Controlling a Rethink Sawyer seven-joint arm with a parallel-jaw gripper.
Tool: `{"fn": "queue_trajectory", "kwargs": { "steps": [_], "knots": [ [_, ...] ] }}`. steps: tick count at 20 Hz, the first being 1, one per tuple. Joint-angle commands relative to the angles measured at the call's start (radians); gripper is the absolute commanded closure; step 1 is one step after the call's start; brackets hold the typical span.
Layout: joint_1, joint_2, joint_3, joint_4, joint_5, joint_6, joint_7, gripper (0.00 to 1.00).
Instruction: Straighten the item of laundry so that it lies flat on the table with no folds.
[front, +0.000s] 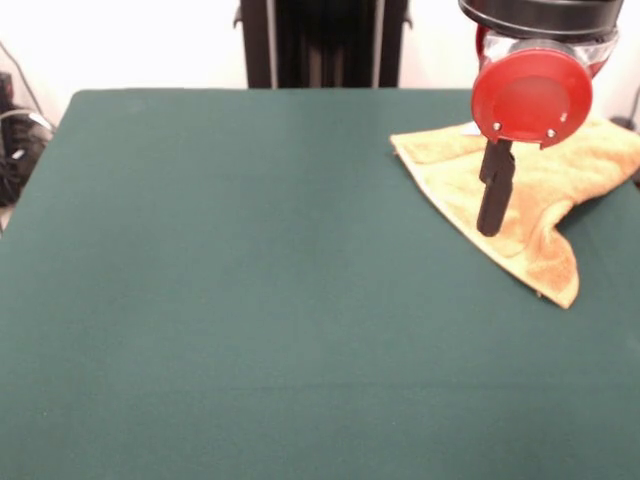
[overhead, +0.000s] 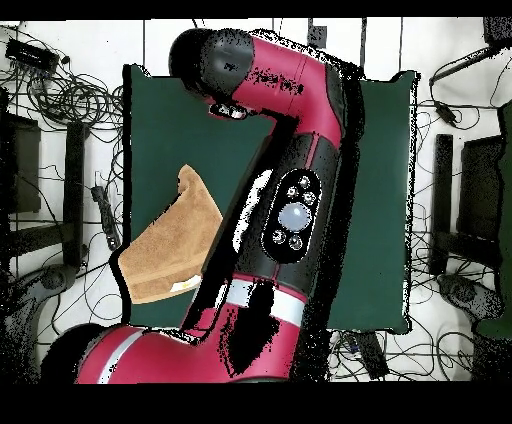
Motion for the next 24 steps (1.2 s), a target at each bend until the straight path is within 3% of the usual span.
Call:
{"fn": "queue_trajectory", "kwargs": {
  "steps": [1, 24],
  "knots": [
    [0.033, 0.091, 0.072, 0.101, 0.025, -0.050, 0.264, 0.00],
    [0.026, 0.091, 0.069, 0.099, 0.029, -0.024, 0.246, 0.00]
  ]
}}
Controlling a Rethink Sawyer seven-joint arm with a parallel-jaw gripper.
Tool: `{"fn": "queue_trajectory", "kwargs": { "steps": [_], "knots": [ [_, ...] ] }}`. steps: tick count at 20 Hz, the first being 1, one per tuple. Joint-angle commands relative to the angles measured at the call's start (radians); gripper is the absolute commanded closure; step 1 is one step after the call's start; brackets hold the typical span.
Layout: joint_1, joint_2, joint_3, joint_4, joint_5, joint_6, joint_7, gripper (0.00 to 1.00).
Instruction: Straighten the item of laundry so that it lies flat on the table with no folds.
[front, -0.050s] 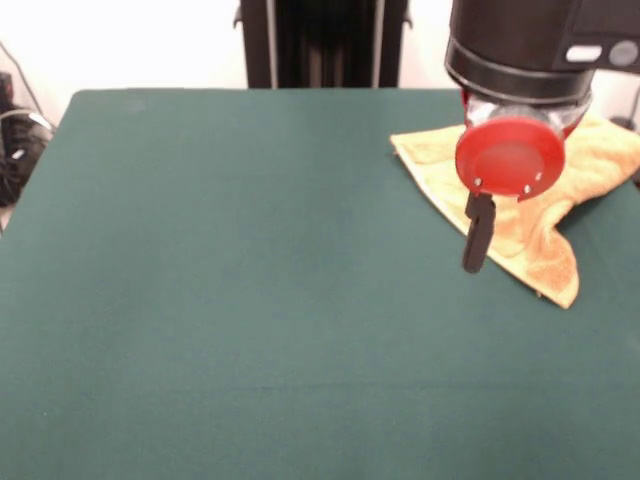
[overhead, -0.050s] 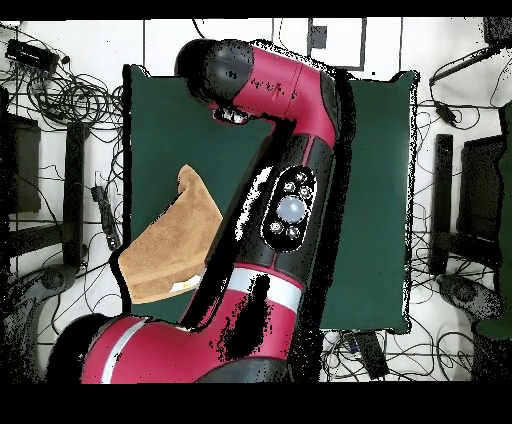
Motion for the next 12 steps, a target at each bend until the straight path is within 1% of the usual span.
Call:
{"fn": "queue_trajectory", "kwargs": {
  "steps": [1, 4, 8, 12],
  "knots": [
    [0.025, 0.038, 0.070, 0.103, 0.028, -0.009, 0.240, 0.00],
    [0.026, 0.035, 0.058, 0.083, 0.027, 0.039, 0.245, 0.00],
    [0.029, 0.068, 0.040, 0.020, 0.033, 0.075, 0.287, 0.00],
    [0.028, 0.066, 0.062, 0.043, 0.057, 0.054, 0.295, 0.00]
  ]
}}
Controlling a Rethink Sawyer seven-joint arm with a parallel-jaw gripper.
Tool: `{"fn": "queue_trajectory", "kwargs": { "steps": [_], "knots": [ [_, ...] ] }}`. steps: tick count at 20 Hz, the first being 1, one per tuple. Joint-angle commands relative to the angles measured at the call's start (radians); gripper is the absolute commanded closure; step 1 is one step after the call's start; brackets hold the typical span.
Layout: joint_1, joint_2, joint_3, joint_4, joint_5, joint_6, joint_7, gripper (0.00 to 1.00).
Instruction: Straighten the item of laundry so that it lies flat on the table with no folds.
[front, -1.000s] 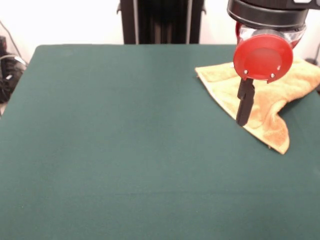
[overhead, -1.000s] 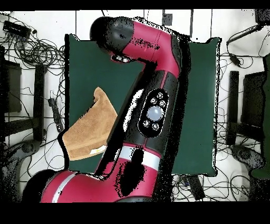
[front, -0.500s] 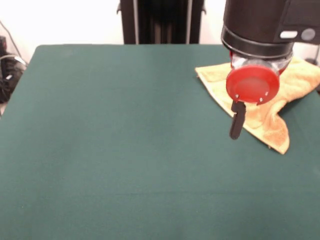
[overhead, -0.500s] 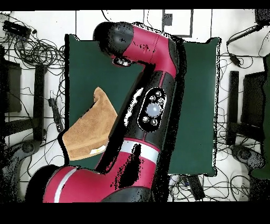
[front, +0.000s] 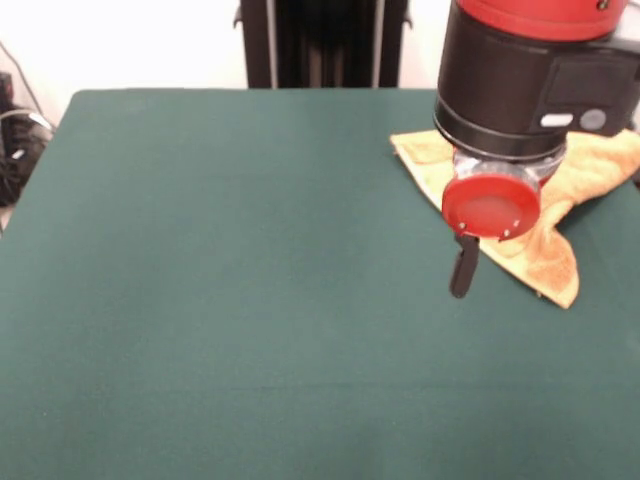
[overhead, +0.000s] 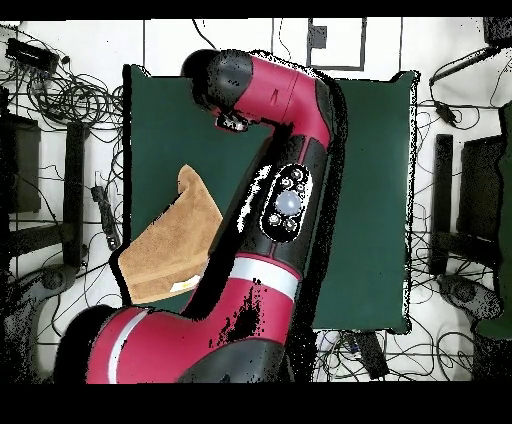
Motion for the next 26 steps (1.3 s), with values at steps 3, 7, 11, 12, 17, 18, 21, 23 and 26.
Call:
{"fn": "queue_trajectory", "kwargs": {
  "steps": [3, 7, 11, 12, 17, 18, 21, 23, 26],
  "knots": [
    [0.015, 0.001, 0.086, 0.091, 0.057, -0.003, 0.240, 0.00],
    [-0.006, -0.033, 0.083, 0.106, 0.040, 0.057, 0.177, 0.00],
    [-0.002, -0.028, 0.071, 0.086, 0.040, 0.083, 0.207, 0.00],
    [-0.001, -0.023, 0.071, 0.081, 0.041, 0.079, 0.212, 0.00],
    [0.003, -0.027, 0.069, 0.077, 0.041, 0.092, 0.223, 0.00],
    [0.005, -0.023, 0.065, 0.066, 0.040, 0.100, 0.231, 0.00],
    [0.006, -0.014, 0.062, 0.050, 0.041, 0.105, 0.245, 0.00],
    [0.006, -0.013, 0.063, 0.050, 0.041, 0.103, 0.244, 0.00],
    [0.005, -0.013, 0.067, 0.054, 0.042, 0.095, 0.240, 0.00]
  ]
}}
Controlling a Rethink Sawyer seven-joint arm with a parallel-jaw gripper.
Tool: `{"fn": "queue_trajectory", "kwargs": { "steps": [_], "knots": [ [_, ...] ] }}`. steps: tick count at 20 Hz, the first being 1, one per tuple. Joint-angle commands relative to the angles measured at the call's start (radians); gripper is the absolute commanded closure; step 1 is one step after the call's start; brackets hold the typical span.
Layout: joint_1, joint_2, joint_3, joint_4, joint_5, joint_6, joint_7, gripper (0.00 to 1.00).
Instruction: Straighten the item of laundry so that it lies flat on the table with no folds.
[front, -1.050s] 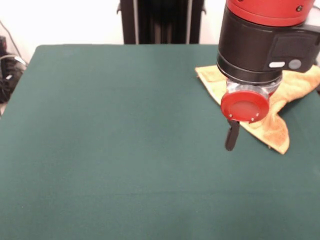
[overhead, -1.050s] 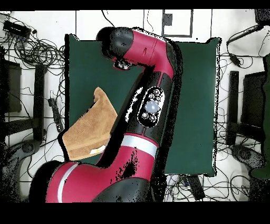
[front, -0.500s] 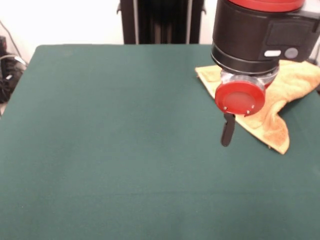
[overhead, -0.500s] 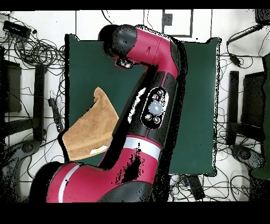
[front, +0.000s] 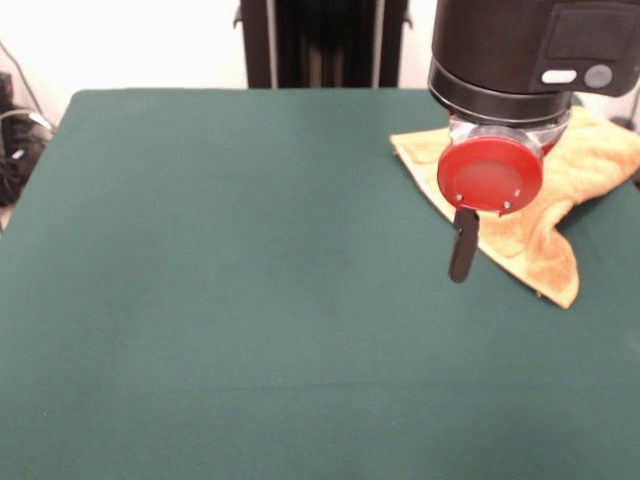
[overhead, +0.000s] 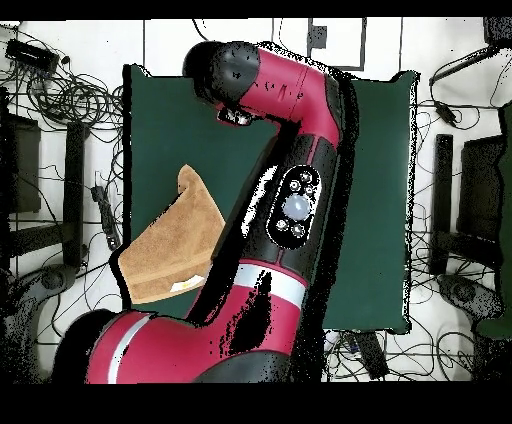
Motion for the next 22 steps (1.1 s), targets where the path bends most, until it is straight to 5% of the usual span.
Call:
{"fn": "queue_trajectory", "kwargs": {
  "steps": [1, 12, 22],
  "knots": [
    [0.015, 0.024, 0.068, 0.052, 0.034, 0.096, 0.238, 0.00],
    [0.040, 0.060, 0.035, -0.048, 0.087, 0.218, 0.423, 0.00],
    [0.125, -0.045, 0.002, 0.083, 0.104, 0.291, 0.508, 0.00]
  ]
}}
